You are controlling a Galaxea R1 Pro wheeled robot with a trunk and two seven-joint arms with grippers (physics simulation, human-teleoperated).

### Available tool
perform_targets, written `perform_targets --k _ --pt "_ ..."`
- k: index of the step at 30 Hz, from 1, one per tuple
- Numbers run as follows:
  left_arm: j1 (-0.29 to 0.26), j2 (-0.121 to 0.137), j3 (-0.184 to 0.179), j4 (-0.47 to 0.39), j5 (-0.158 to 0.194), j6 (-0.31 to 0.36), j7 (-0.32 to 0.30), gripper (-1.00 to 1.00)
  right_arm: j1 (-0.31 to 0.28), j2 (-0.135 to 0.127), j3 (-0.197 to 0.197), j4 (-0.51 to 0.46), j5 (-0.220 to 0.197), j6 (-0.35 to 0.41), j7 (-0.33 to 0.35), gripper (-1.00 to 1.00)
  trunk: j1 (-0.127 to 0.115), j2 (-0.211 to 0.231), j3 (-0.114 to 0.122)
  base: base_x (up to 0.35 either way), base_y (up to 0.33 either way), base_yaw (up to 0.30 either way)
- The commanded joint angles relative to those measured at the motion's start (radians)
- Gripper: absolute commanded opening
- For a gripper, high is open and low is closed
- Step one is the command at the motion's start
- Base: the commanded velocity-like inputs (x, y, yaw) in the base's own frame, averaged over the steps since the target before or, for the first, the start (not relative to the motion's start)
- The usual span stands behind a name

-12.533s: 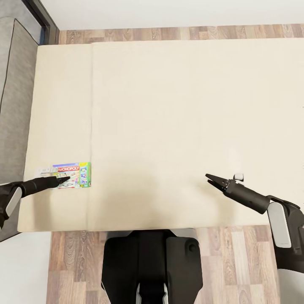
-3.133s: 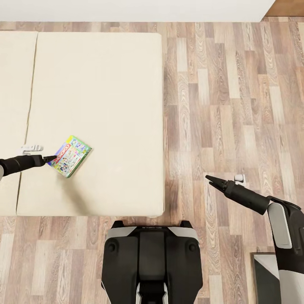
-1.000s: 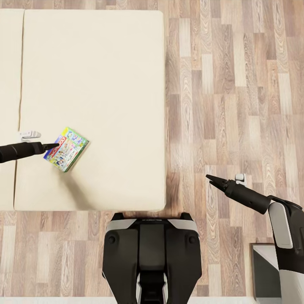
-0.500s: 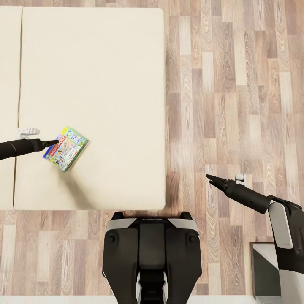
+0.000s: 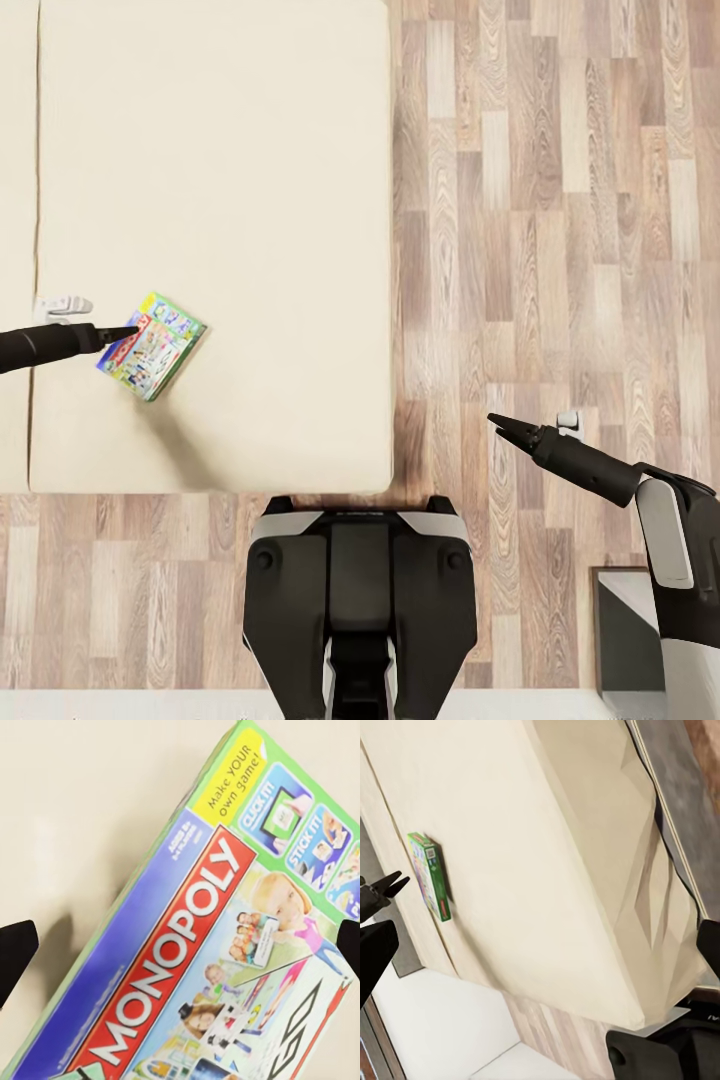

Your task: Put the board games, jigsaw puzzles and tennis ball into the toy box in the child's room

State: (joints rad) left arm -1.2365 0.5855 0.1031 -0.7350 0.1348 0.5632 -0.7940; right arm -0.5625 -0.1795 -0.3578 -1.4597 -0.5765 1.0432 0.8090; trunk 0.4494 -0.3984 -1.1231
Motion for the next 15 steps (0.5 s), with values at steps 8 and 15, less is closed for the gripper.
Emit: perform_targets --k 8,15 --pt "-0.001 -0.005 -0.002 0.0 0.005 0.003 -0.002 1.0 0.0 0.0 -0.001 0.0 0.004 0.004 0.007 1.0 0.001 -0.002 -0.014 0.0 0.0 0.0" --pt "-0.002 -0.004 -0.003 0.0 0.004 0.002 -0.002 1.0 0.0 0.0 -0.001 -0.001 0.004 0.004 0.007 1.0 0.001 -0.002 -0.025 0.0 0.0 0.0"
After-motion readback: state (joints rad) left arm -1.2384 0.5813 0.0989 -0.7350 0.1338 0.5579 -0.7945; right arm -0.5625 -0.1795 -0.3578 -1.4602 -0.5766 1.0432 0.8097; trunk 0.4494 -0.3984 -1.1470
